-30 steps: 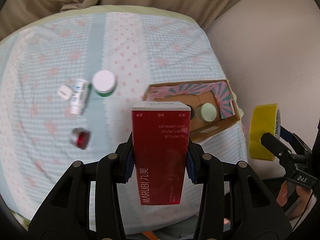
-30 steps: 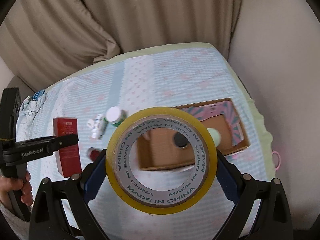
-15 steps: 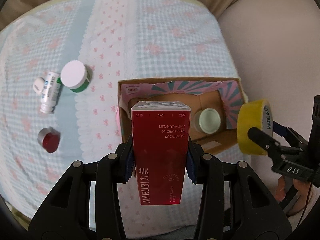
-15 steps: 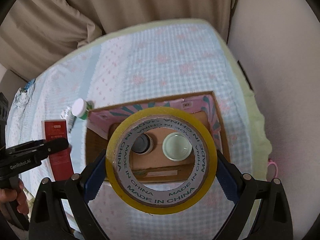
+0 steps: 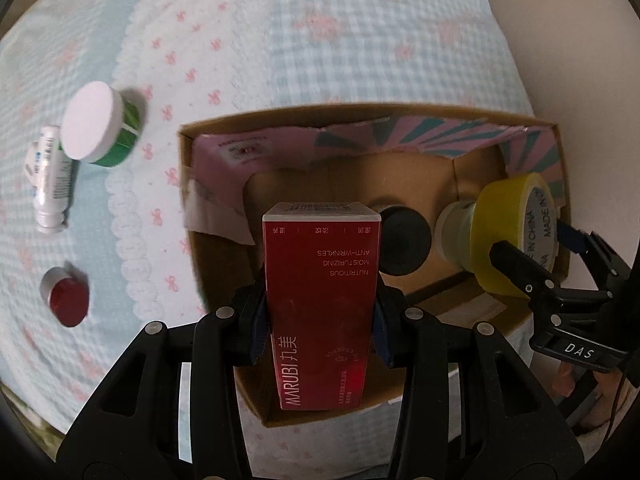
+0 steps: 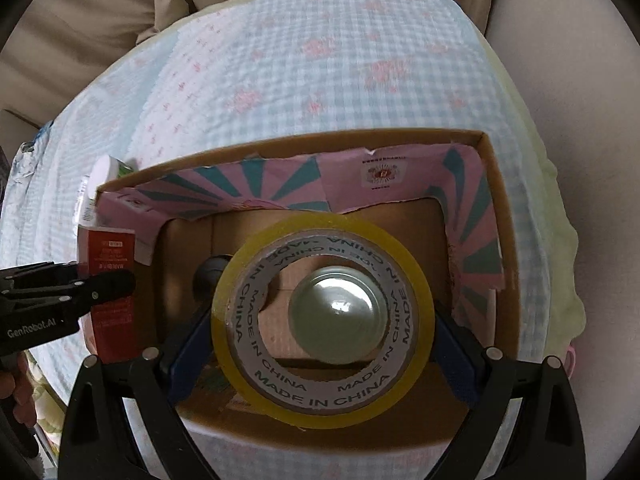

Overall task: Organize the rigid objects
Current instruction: 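Lower tape roll into box, open right tool while left releases red box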

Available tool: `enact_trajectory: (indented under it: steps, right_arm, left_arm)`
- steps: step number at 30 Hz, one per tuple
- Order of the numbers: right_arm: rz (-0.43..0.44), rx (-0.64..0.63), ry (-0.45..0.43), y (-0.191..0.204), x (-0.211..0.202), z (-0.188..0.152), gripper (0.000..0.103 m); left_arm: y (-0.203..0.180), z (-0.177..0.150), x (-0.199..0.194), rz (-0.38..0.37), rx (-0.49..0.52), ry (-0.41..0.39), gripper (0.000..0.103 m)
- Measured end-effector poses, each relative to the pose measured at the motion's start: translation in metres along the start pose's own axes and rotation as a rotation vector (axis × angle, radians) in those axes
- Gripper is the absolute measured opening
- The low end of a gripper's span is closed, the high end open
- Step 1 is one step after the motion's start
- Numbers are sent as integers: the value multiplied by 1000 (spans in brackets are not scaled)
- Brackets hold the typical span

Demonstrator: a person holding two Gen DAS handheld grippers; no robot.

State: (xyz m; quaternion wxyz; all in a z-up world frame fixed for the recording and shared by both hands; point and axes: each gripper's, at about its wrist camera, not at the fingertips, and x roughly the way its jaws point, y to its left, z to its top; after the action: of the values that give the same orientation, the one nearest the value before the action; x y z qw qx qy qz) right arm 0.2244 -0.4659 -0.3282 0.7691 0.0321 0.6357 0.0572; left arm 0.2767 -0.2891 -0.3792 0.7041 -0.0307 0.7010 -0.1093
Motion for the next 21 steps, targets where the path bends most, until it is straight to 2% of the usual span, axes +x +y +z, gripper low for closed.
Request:
enact_trajectory:
  steps: [3, 5, 6, 7, 8, 11, 21]
  right_arm:
    - [-12, 0, -1, 1, 6, -1, 97]
    - [19, 37, 15, -3, 13, -1, 97]
    - [32, 58, 17, -4, 16, -1, 98]
    - [45, 82, 15, -6, 16, -3, 100]
    - [59, 101, -4, -8, 14, -5, 103]
    - [80, 150, -105, -13, -2, -11, 103]
    - [45, 101, -148, -8, -30, -21, 103]
  left_arm:
    - [-3, 1, 4, 31, 9, -4, 40]
    - [-5, 1, 1, 29, 8, -22, 72]
    - [-6, 0, -3, 15, 10, -36, 103]
    - [-8, -3, -8, -27, 15, -54, 103]
    - [-10, -5, -10, -11, 23, -59, 103]
    - [-13, -14, -13, 21, 62, -62, 103]
    - [5, -33, -38, 19, 22, -106, 103]
